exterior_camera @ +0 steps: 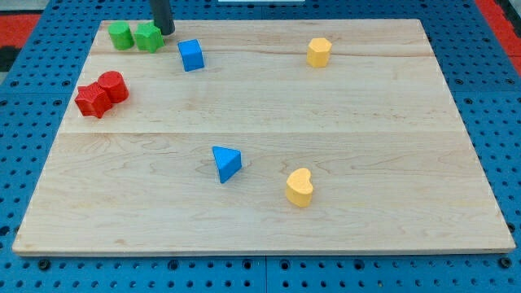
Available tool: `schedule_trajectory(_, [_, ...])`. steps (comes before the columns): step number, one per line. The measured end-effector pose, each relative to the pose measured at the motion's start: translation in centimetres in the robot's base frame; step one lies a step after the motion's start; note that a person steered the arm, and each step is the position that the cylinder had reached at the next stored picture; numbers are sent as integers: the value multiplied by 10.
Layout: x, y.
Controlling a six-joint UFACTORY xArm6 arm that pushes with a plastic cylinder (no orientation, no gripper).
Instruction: Point at the blue cube
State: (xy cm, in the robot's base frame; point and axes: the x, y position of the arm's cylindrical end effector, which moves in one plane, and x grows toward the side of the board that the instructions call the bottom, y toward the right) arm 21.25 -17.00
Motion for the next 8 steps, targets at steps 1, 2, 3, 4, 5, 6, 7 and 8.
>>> schedule_trajectory(1, [-21, -26])
schedule_trajectory(2, [-11, 6])
schedule_trajectory(3, [-7, 56])
schedule_trajectory(4, [-7, 61])
schedule_trajectory(5, [-7, 64])
schedule_trajectory(6, [12, 63])
schedule_trajectory(7, [22, 51])
schedule_trajectory(8, [32, 41])
